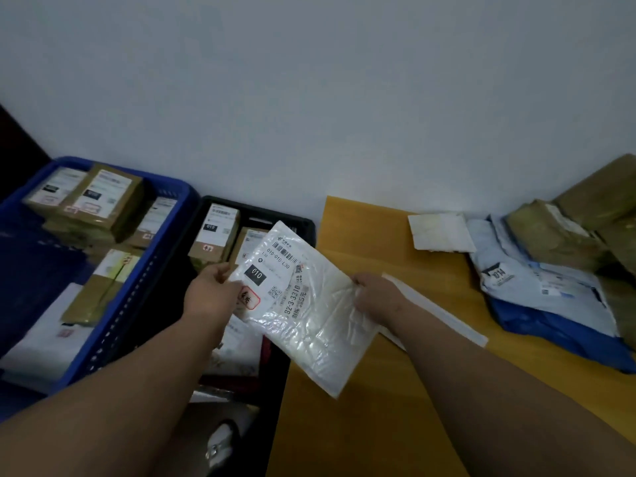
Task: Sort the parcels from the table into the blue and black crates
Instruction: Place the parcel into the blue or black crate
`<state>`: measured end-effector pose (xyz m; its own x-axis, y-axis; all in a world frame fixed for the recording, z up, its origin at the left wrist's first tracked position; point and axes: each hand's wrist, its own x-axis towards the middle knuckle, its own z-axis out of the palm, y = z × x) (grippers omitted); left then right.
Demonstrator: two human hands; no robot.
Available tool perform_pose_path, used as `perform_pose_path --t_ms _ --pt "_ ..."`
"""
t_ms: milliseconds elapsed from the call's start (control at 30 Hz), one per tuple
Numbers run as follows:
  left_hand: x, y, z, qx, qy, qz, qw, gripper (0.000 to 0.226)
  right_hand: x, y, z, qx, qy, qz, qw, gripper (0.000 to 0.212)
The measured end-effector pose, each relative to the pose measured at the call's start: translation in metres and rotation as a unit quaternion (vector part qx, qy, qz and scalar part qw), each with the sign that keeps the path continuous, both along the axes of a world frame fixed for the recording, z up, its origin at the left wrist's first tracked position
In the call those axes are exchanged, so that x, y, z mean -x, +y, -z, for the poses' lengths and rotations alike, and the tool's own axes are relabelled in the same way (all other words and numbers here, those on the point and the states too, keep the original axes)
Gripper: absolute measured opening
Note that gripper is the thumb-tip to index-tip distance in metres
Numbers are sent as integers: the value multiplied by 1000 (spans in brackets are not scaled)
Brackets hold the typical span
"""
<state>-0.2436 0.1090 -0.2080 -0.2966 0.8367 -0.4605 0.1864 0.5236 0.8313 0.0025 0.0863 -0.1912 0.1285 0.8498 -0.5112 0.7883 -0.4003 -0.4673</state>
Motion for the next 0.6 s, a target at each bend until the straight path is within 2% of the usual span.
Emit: perform_pose_path --t_ms 100,200,333,467,600 --pt "42 7 12 24 106 64 992 23 38 19 11 -18 -25 -17 999 40" --pt "79 15 26 30 177 94 979 31 73 36 24 -38 -2 1 999 34" --pt "123 24 46 16 194 109 975 42 121 57 56 -85 -34 26 995 22" --pt "153 32 68 6 231 159 960 33 163 72 84 -89 -28 28 995 9" --pt "175 41 104 25 239 214 947 29 186 80 123 -75 -33 36 996 6"
